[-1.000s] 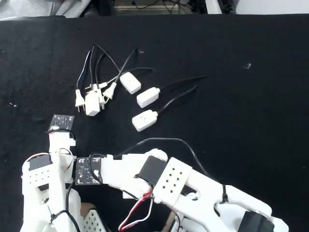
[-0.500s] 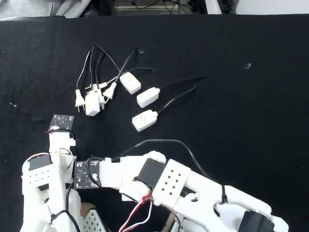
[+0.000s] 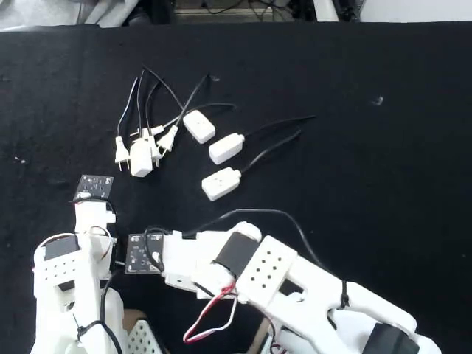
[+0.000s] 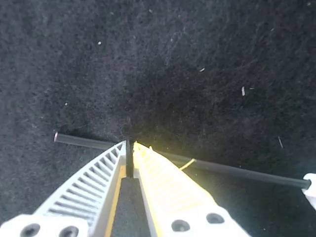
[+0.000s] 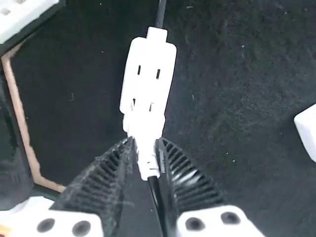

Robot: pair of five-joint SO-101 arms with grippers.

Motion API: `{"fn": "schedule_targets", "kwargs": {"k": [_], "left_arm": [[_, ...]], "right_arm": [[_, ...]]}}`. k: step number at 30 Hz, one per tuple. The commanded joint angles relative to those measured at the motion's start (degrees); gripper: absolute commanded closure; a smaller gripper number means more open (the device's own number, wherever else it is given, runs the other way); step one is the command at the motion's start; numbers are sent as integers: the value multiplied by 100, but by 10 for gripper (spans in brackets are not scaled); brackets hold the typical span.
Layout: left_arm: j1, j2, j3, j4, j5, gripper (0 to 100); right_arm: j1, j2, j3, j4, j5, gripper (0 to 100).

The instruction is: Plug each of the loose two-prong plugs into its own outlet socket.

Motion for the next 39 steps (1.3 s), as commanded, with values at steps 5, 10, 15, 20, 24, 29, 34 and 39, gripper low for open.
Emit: {"fn": "schedule_targets", "kwargs": {"k": [5, 10, 15, 20, 24, 29, 34, 39], "left_arm": [[22, 70, 84, -167, 26, 970], [22, 70, 84, -167, 26, 970], [22, 70, 84, -167, 26, 970], [13, 70, 84, -167, 26, 970], [13, 70, 84, -167, 26, 970], [13, 70, 84, -167, 26, 970], [13, 70, 84, -167, 26, 970], [4, 62, 84, -167, 26, 970]], "right_arm": [[-378, 189, -303, -62, -325, 988], [-378, 514, -585, -62, -316, 988], [-378, 1349, -866, -70, -123, 988], [-378, 1270, -822, -35, -114, 988], [-387, 936, -365, -141, -132, 988], [-378, 1042, -92, -466, -167, 988], [-378, 1525, -347, -448, -167, 988], [-378, 1297, -321, -202, -123, 988]]}}
